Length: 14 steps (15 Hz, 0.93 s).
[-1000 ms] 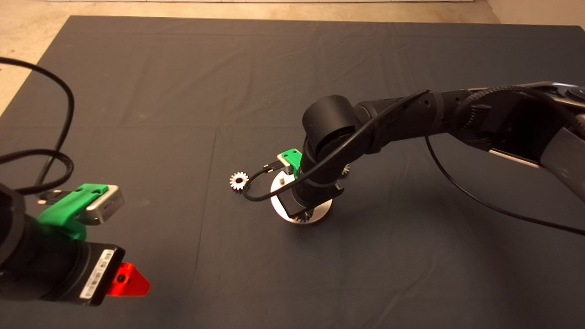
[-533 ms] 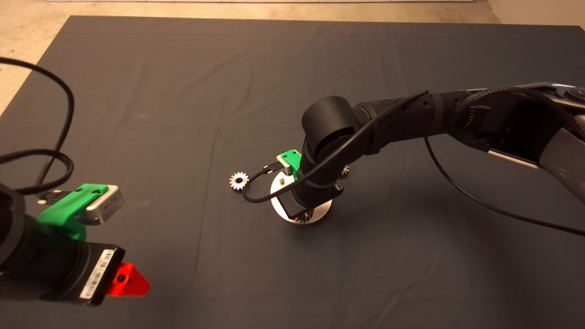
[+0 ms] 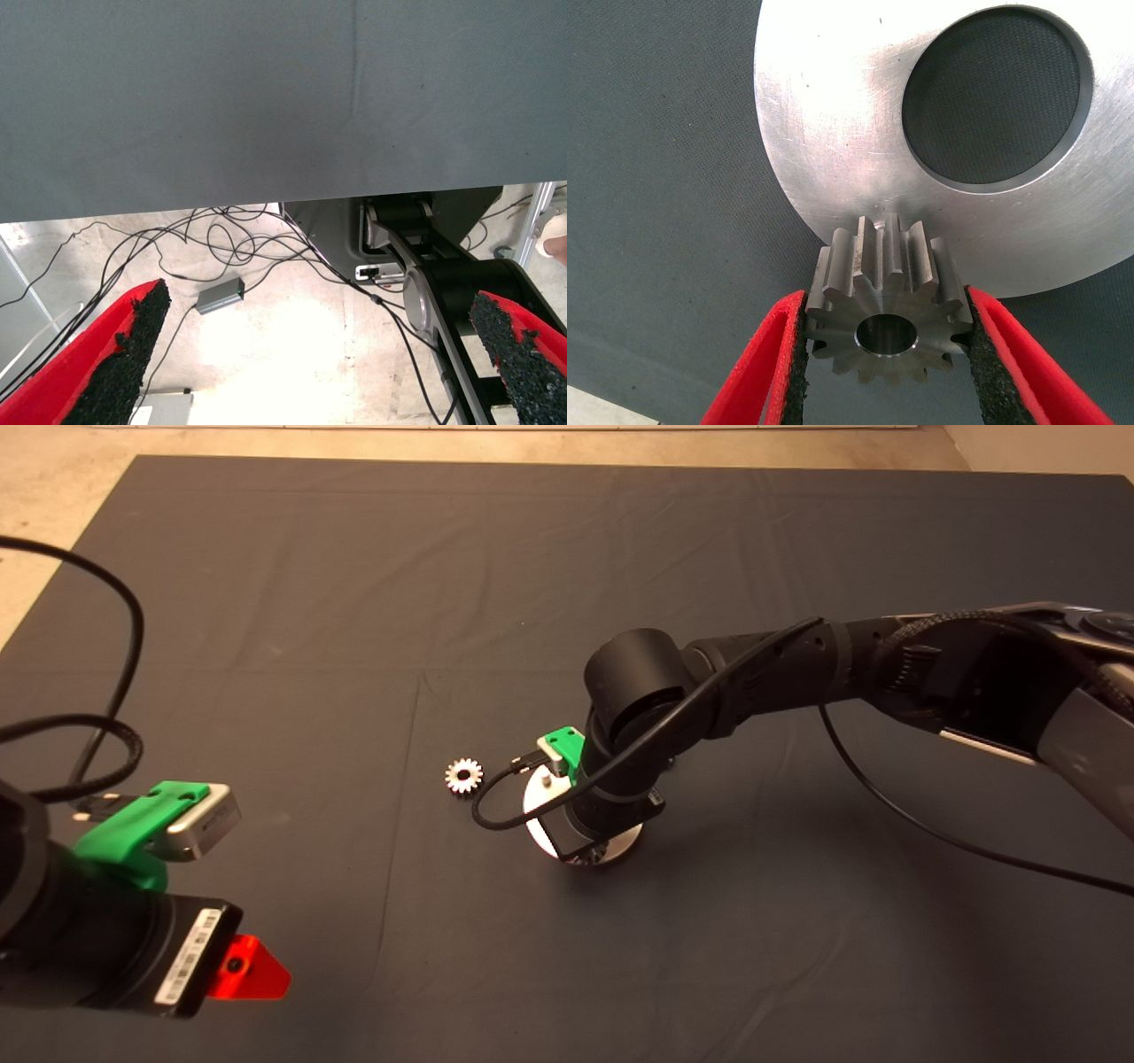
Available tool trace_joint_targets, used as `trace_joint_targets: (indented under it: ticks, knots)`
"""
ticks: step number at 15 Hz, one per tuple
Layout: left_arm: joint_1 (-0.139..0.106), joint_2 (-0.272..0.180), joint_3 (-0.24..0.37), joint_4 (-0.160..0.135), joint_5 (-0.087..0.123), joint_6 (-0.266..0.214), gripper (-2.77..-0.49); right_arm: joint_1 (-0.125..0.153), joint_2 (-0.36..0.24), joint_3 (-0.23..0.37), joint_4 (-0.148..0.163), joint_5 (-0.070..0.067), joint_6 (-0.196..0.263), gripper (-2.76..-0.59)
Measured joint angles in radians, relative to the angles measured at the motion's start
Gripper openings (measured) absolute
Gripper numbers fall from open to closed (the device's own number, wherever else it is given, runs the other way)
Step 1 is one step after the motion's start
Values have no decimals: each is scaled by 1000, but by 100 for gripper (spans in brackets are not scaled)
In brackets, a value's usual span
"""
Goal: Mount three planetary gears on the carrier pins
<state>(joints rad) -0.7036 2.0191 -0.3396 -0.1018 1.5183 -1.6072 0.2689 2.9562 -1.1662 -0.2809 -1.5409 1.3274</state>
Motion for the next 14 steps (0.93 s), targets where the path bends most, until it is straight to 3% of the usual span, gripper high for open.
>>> trace_joint_targets:
  ticks: [8,14]
  knots:
    - [0,0,0,0,0,0,-77,0,-6,0,0,8,0,-224]
    - [0,0,0,0,0,16,-77,0,-6,0,0,7,0,-206]
